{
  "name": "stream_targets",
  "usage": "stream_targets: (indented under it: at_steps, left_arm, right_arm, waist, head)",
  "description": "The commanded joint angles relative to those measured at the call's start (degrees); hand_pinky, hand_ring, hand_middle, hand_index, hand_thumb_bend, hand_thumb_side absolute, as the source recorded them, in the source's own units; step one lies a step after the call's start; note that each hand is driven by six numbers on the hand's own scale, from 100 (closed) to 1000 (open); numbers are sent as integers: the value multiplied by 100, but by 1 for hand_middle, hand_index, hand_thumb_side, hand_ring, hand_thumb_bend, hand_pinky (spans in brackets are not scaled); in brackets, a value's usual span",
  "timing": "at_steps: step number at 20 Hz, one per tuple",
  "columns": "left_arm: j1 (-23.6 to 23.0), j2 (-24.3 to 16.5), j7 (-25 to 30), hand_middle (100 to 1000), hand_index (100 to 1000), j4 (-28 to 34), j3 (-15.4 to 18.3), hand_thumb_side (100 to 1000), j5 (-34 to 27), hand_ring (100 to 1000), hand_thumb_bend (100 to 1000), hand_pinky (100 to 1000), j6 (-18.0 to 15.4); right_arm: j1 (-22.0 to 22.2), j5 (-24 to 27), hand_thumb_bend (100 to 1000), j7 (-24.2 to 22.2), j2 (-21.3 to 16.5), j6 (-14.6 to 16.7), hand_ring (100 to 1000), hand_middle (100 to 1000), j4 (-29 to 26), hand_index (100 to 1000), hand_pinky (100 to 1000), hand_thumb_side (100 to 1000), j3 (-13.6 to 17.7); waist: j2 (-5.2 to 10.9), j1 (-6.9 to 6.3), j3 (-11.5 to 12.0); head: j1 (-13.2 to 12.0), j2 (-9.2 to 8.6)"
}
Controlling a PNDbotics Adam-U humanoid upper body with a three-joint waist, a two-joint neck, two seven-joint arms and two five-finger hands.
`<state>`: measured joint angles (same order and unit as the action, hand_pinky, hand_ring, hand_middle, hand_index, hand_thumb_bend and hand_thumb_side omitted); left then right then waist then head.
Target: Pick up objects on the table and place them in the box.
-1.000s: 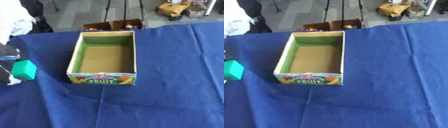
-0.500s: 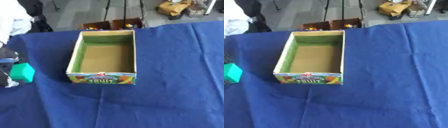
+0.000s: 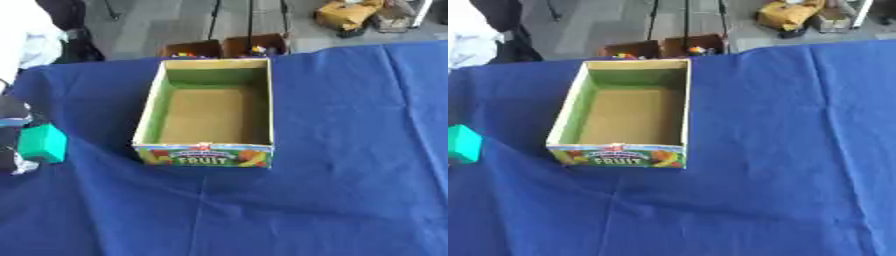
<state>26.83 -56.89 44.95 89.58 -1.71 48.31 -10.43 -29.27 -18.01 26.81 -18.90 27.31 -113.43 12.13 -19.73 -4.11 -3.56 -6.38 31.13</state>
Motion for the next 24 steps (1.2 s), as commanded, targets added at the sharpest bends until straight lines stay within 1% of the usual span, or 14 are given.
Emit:
stream_targets:
  at_steps: [1,4,6,7,9,11,13,16,19,21,24]
  left_arm:
    - [5,-169,-180,716,693,124,138,593,169,674,100,515,31]
    - [-12,-154,-219,715,697,113,131,572,221,673,100,513,41]
    - [-23,-148,-202,731,739,105,133,478,242,687,100,524,53]
    - [-29,-144,-167,745,769,94,130,450,240,698,100,532,56]
    - [-30,-136,-52,758,813,53,122,433,186,708,100,536,56]
    - [-26,-133,23,754,808,38,124,440,117,704,100,533,46]
    - [-14,-128,-6,723,772,68,139,432,92,675,100,511,49]
    - [27,-114,-207,687,740,161,165,422,70,640,100,477,45]
    - [73,-103,-340,676,730,185,159,421,42,628,100,463,43]
    - [119,-95,-365,674,728,194,148,415,8,626,100,461,32]
    - [316,-66,-381,671,728,296,122,406,-148,622,100,452,-33]
  right_arm:
    - [-68,52,100,-19,-116,4,669,493,-116,685,664,801,51]
    - [-66,56,100,-24,-116,3,670,492,-116,685,665,800,56]
    - [-66,59,100,-29,-118,0,670,492,-116,685,665,799,60]
    - [-67,61,100,-30,-119,2,670,492,-116,685,665,798,61]
    - [-69,63,100,-31,-118,4,670,492,-116,686,665,799,62]
    - [-68,66,100,-32,-117,6,670,492,-116,686,665,799,62]
    - [-66,70,100,-29,-116,4,671,493,-116,686,665,797,66]
    - [-59,72,100,-28,-118,4,671,492,-116,686,666,796,69]
    - [-49,74,100,-34,-117,1,672,492,-116,686,666,793,71]
    - [-45,77,100,-36,-118,1,672,493,-116,687,666,791,72]
    - [-41,82,100,-36,-122,0,671,494,-116,686,665,791,64]
  waist:
    - [96,9,5]
    - [83,11,-3]
    - [74,14,-5]
    - [71,15,-5]
    - [69,16,-3]
    - [68,15,-3]
    - [67,15,-8]
    - [70,11,-12]
    - [76,2,-13]
    - [86,-4,-12]
    - [124,-13,-8]
  head:
    - [7,-71]
    - [1,-78]
    - [1,-81]
    - [-1,-80]
    - [-5,-77]
    - [-8,-79]
    - [-7,-87]
    - [-6,-93]
    - [1,-96]
    - [37,-103]
    - [170,-97]
